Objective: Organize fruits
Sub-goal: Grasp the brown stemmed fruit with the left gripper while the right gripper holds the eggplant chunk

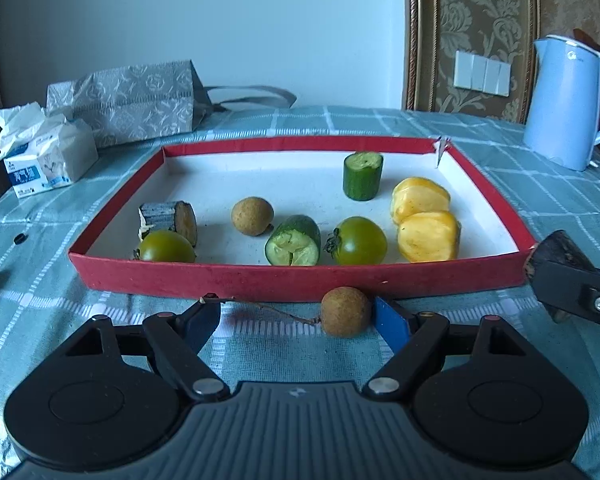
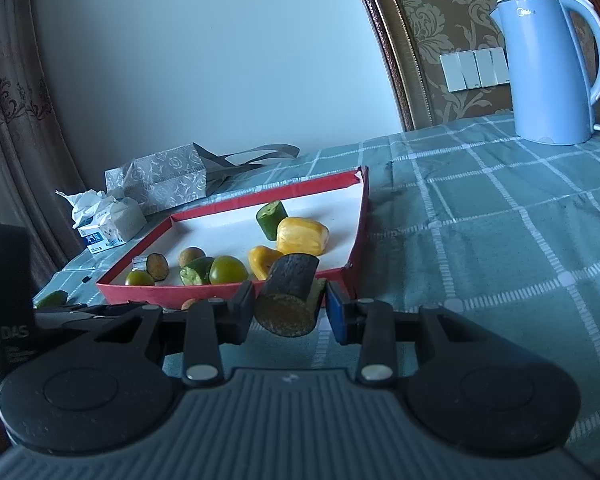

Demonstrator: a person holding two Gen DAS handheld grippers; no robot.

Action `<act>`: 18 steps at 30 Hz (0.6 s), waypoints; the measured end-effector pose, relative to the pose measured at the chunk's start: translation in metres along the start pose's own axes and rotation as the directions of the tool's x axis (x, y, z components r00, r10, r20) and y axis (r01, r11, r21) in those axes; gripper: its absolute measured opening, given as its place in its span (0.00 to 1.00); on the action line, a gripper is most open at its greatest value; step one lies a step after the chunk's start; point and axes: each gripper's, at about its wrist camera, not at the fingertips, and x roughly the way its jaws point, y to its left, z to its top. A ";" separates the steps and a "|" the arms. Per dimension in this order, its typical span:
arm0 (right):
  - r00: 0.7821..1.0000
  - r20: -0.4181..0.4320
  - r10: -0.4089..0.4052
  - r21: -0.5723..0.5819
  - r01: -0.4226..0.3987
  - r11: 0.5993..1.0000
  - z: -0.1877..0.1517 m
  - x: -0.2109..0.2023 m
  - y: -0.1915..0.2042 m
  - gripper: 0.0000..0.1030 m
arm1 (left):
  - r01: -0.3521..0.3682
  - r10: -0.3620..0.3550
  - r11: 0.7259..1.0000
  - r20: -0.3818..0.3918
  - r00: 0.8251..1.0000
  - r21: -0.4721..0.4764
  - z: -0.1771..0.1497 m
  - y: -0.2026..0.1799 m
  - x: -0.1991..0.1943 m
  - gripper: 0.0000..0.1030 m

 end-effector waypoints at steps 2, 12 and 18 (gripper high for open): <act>1.000 0.001 0.002 0.002 -0.002 1.000 0.000 0.000 0.000 0.35 | 0.002 -0.002 1.000 -0.007 1.000 -0.010 0.001 0.001 0.002 0.80; 1.000 0.000 -0.003 0.012 0.003 1.000 0.000 0.001 -0.001 0.35 | 0.001 -0.001 1.000 -0.004 1.000 -0.004 0.002 -0.001 0.003 0.80; 1.000 -0.003 -0.008 0.018 0.008 1.000 -0.001 0.002 -0.001 0.35 | 0.025 -0.025 0.999 0.010 1.000 0.020 -0.001 -0.005 -0.001 0.66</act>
